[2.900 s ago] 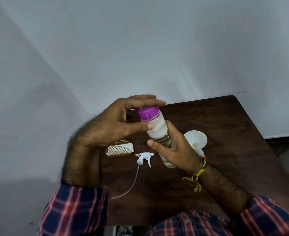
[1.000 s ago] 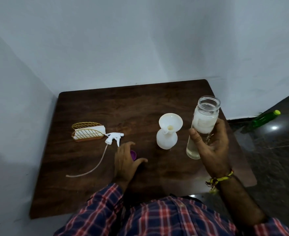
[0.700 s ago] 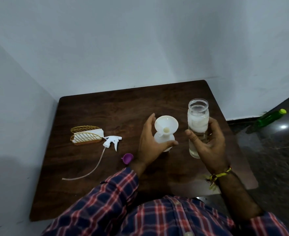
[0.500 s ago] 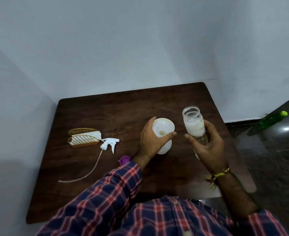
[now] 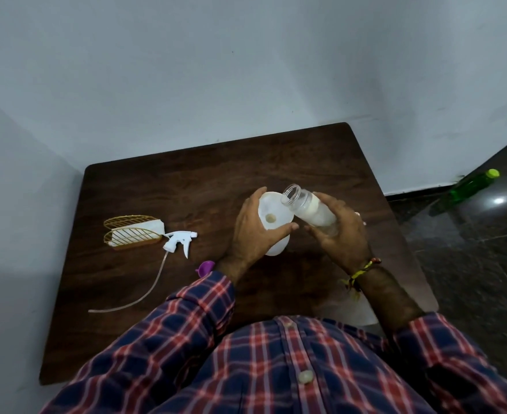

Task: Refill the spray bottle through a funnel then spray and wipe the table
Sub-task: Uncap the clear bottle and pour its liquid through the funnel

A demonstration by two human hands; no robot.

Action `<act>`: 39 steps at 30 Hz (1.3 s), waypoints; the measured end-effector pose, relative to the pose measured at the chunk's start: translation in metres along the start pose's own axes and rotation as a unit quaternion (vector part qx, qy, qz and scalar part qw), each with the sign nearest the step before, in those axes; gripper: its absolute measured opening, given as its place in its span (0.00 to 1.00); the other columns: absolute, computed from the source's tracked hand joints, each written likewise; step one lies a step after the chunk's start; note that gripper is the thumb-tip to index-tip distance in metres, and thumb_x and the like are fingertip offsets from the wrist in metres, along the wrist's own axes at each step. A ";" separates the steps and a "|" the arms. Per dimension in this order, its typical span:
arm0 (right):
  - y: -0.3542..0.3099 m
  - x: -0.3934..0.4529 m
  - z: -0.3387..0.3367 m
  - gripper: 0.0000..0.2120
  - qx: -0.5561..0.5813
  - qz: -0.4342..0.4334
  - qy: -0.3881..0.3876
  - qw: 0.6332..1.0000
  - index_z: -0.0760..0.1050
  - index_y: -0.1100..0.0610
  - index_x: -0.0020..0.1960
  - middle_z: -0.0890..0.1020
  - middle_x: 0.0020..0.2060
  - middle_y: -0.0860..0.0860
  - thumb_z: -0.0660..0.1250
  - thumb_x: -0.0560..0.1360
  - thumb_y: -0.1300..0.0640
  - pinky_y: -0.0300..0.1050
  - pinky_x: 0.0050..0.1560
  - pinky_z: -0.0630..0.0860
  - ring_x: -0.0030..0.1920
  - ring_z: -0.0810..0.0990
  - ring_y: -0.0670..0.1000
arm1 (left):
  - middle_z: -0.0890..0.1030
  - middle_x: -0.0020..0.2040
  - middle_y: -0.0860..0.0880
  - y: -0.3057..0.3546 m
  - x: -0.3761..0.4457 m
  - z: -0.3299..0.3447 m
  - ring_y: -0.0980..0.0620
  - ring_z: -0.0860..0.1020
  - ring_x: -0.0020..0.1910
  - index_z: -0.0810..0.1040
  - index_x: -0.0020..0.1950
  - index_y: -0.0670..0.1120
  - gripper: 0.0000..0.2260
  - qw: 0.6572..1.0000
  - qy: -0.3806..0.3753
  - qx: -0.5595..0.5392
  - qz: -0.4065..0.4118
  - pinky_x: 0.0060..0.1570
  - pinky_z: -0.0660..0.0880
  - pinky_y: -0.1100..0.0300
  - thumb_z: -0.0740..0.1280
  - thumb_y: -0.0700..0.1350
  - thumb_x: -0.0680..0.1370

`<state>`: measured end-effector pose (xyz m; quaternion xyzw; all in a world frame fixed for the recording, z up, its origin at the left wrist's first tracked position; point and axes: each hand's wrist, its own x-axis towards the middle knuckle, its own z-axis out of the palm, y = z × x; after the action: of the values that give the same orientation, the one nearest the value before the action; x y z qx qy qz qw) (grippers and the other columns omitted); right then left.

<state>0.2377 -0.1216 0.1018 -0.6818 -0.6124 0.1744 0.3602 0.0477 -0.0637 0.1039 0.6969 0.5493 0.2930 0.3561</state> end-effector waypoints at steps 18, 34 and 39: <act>0.001 0.006 -0.018 0.33 -0.215 -0.041 -0.035 0.975 0.69 0.46 0.72 0.79 0.58 0.52 0.75 0.69 0.52 0.60 0.56 0.76 0.55 0.78 0.59 | 0.71 0.70 0.50 -0.003 0.002 -0.005 0.58 0.67 0.64 0.63 0.74 0.48 0.44 0.999 -0.030 0.007 0.012 0.59 0.63 0.67 0.79 0.57 0.64; -0.001 0.014 -0.024 0.34 -0.270 -0.060 -0.061 0.959 0.68 0.46 0.72 0.78 0.59 0.52 0.76 0.68 0.53 0.57 0.55 0.75 0.57 0.77 0.58 | 0.72 0.68 0.48 -0.004 0.003 -0.003 0.60 0.66 0.62 0.65 0.72 0.44 0.41 1.000 -0.019 0.000 0.023 0.59 0.62 0.78 0.80 0.53 0.65; 0.000 0.017 -0.025 0.34 -0.270 -0.063 -0.060 0.959 0.68 0.46 0.71 0.79 0.59 0.53 0.76 0.68 0.55 0.58 0.56 0.76 0.57 0.78 0.59 | 0.72 0.68 0.47 -0.005 0.004 -0.001 0.56 0.68 0.64 0.64 0.72 0.43 0.41 1.000 -0.023 0.001 0.019 0.61 0.60 0.76 0.80 0.51 0.66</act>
<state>0.2577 -0.1125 0.1220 -0.7019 -0.6991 0.0199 0.1352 0.0455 -0.0589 0.1003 0.7145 0.5276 0.2827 0.3622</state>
